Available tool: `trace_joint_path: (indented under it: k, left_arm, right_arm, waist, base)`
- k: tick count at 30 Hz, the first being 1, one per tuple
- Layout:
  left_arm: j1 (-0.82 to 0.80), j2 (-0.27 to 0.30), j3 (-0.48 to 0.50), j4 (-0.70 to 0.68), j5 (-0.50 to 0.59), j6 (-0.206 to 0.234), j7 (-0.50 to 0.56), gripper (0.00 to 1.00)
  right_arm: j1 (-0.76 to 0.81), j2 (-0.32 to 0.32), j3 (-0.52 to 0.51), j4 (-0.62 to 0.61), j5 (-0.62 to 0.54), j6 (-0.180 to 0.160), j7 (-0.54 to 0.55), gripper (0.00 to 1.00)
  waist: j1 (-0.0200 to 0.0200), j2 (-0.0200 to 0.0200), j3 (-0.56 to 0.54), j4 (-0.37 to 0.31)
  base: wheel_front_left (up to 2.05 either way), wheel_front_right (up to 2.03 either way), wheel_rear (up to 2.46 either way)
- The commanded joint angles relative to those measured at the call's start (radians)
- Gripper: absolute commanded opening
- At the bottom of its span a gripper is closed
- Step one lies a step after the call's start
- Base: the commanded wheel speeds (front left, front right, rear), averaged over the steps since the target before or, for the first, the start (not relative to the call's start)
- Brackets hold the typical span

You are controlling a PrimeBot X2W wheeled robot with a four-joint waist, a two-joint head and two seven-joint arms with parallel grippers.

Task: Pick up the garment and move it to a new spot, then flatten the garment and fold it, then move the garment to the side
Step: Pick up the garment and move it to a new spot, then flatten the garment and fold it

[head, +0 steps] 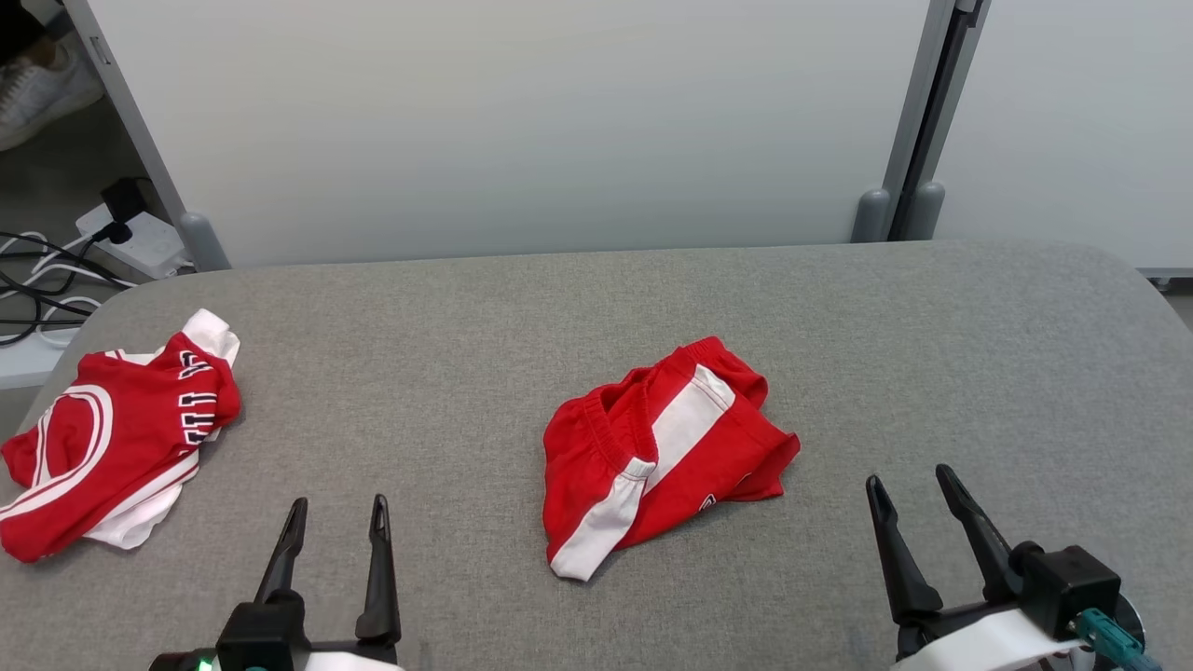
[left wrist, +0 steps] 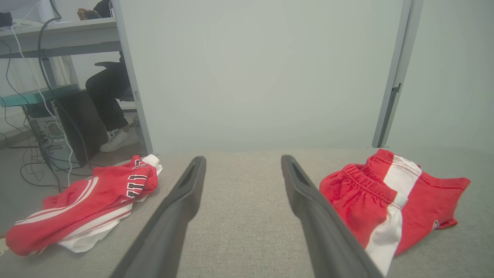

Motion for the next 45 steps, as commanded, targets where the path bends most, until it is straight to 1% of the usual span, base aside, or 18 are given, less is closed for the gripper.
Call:
trace_joint_path:
  k: [1,6,13,39,41,42,44,45]
  left_arm:
    - [-0.010,0.003,0.043,-0.019,-0.007,-0.001,-0.006,1.00]
    - [0.027,0.002,0.051,-0.015,-0.011,-0.007,-0.006,1.00]
    - [0.069,0.002,0.033,0.002,-0.024,-0.013,-0.006,1.00]
    - [0.064,0.002,0.026,0.022,-0.016,-0.004,-0.006,1.00]
    - [0.058,0.002,0.021,0.019,-0.004,-0.011,-0.006,1.00]
    - [0.055,0.002,0.015,0.019,0.001,-0.022,-0.006,1.00]
    - [0.028,0.005,-0.006,0.022,0.021,-0.060,-0.006,1.00]
    - [0.028,0.005,-0.006,0.022,0.021,-0.060,-0.006,1.00]
  right_arm:
    - [0.000,-0.004,0.009,-0.014,-0.013,0.000,-0.012,1.00]
    - [0.028,-0.003,-0.006,-0.015,-0.014,0.000,-0.012,1.00]
    - [0.073,0.001,-0.019,-0.001,-0.020,0.000,-0.012,1.00]
    - [0.075,0.005,-0.014,0.022,-0.018,0.000,-0.012,1.00]
    - [0.073,0.005,-0.013,0.022,-0.017,0.000,-0.012,1.00]
    - [0.072,0.005,-0.013,0.023,-0.017,0.000,-0.012,1.00]
    - [0.067,0.003,-0.009,0.025,-0.015,0.000,-0.012,1.00]
    - [0.067,0.003,-0.009,0.025,-0.015,0.000,-0.012,1.00]
  waist:
    - [0.0000,0.0000,-0.010,0.007]
    - [0.0000,0.0000,-0.020,0.011]
    - [0.0000,0.0000,-0.046,0.018]
    - [0.0000,0.0000,-0.053,0.006]
    - [0.0000,0.0000,-0.052,0.004]
    - [0.0000,0.0000,-0.050,0.003]
    - [0.0000,0.0000,-0.046,-0.002]
    - [0.0000,0.0000,-0.046,-0.002]
  base:
    - [0.00,0.00,0.00]
    - [0.00,0.00,0.00]
    - [0.00,0.00,0.00]
    - [0.00,0.00,0.00]
    - [0.00,0.00,0.00]
    - [0.00,0.00,0.00]
    - [0.00,0.00,0.00]
    - [0.00,0.00,0.00]
